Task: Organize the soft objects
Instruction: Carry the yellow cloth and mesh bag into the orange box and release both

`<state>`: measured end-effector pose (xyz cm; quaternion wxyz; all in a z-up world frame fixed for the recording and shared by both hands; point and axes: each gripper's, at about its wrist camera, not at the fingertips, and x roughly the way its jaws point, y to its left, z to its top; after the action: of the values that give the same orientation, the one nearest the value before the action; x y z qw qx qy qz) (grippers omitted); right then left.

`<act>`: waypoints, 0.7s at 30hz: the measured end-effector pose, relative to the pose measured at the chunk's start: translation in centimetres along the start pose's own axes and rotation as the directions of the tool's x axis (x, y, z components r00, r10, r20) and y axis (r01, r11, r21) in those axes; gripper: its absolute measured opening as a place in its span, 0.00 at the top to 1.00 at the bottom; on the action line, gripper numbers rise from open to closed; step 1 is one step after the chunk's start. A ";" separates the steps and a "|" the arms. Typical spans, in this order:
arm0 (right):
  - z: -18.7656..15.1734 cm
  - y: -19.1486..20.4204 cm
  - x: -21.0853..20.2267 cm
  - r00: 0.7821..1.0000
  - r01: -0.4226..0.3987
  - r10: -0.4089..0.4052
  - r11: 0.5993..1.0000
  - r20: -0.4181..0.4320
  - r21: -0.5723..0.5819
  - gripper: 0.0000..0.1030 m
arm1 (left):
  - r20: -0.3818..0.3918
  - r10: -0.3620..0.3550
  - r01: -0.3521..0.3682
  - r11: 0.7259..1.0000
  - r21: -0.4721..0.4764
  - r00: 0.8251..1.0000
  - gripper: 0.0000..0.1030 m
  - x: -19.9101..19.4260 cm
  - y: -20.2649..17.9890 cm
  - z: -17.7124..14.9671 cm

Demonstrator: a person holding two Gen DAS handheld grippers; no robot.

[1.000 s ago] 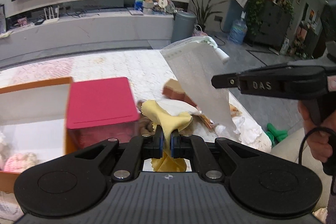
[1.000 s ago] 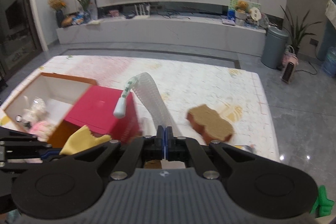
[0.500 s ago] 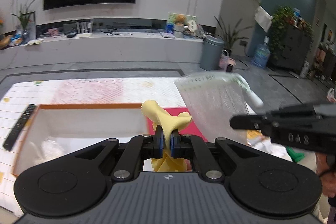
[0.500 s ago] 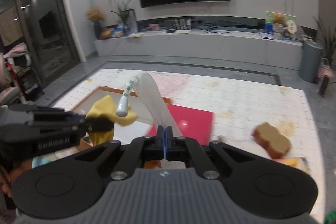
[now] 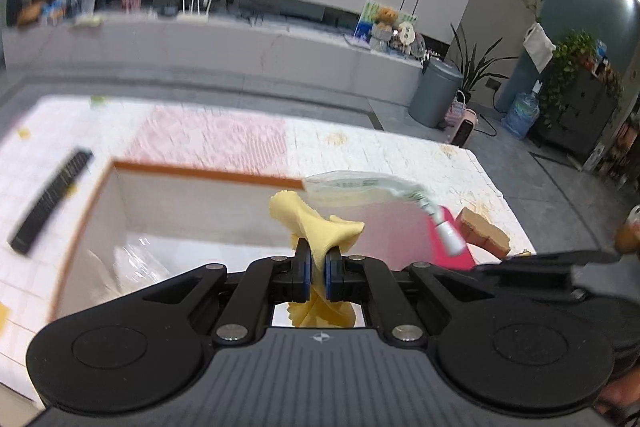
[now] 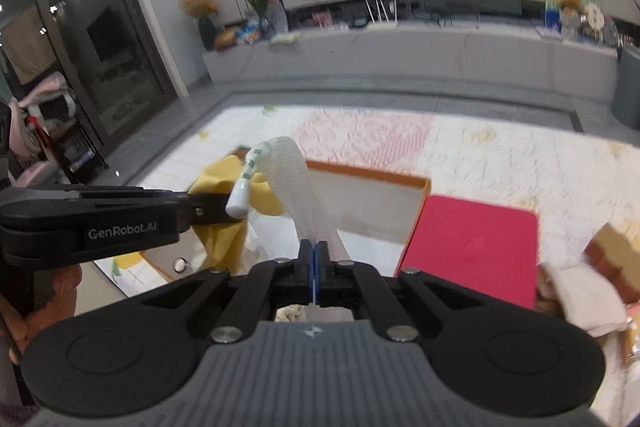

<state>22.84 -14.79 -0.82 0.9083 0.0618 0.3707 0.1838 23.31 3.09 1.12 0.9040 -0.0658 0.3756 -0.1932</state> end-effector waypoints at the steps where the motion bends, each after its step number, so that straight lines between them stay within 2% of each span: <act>1: -0.1 0.1 1.0 1.000 0.006 -0.006 1.000 -0.023 0.000 1.00 | -0.017 -0.010 0.010 1.000 -0.014 1.000 0.94 0.8 0.6 -0.1; 10: -1.3 -0.7 7.4 0.980 0.059 -0.061 0.998 -0.190 -0.020 1.00 | -0.140 -0.050 0.041 0.997 -0.063 0.989 0.94 6.2 3.2 -1.4; 15: -1.8 -0.8 9.9 0.959 0.086 -0.104 0.993 -0.262 -0.079 1.00 | -0.239 -0.022 0.010 0.999 -0.049 0.971 0.94 8.6 3.5 -1.8; 21: -1.7 -0.3 11.6 0.941 0.081 -0.125 0.986 -0.314 -0.148 1.00 | -0.322 0.015 -0.028 0.999 -0.036 0.947 0.94 10.0 4.1 -2.7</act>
<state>29.34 -10.71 -9.68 0.8460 -0.0494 0.5035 0.1681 29.10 2.90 -8.42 0.8314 -0.0475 0.5223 -0.1837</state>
